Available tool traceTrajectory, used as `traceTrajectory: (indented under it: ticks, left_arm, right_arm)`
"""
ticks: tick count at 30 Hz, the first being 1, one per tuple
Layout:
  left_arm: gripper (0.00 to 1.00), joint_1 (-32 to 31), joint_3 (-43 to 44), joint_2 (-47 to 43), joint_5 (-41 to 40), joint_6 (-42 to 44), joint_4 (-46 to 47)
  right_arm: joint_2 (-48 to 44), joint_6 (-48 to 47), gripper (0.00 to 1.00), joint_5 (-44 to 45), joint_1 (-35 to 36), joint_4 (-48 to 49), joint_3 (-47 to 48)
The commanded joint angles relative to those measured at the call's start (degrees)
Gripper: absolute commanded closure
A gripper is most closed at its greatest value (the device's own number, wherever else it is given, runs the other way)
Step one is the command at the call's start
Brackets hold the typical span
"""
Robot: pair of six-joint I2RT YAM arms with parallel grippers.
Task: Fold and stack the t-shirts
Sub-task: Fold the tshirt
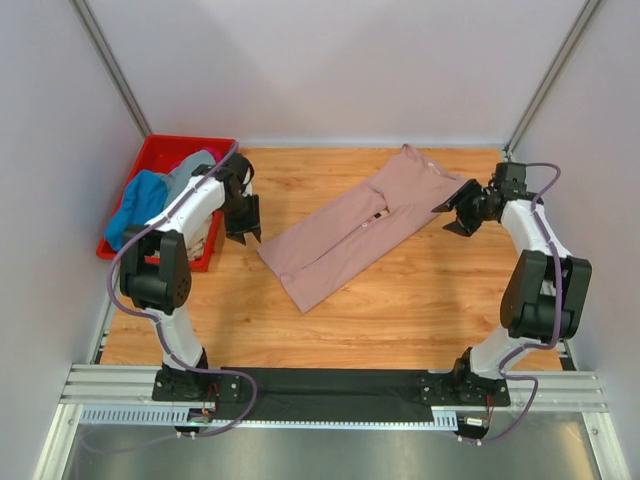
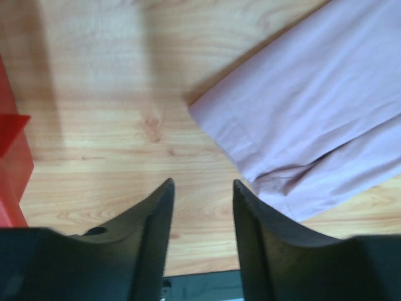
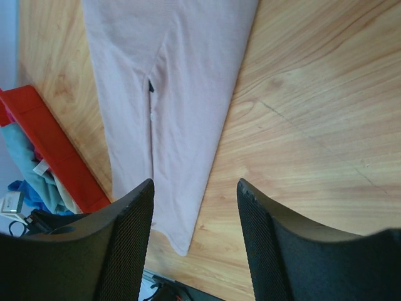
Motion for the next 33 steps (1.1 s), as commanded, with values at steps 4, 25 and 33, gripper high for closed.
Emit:
traceTrajectory:
  ticks: [4,25,33]
  left_arm:
    - [0.46,-0.3,5.9,4.1,3.9,4.1,5.0]
    - [0.42,-0.2,5.4,11.9,4.4,15.3,6.6]
    - [0.79,-0.3,7.0,16.4,8.9,12.7,6.1]
  right_arm:
    - [-4.6,-0.7,0.42,-2.4,0.0,-2.0,0.9]
    - [6.4,-4.8,0.42,-2.6,0.0,1.9,3.3]
    - [16.2,-3.5,0.41,2.4,-0.4,6.1,10.6]
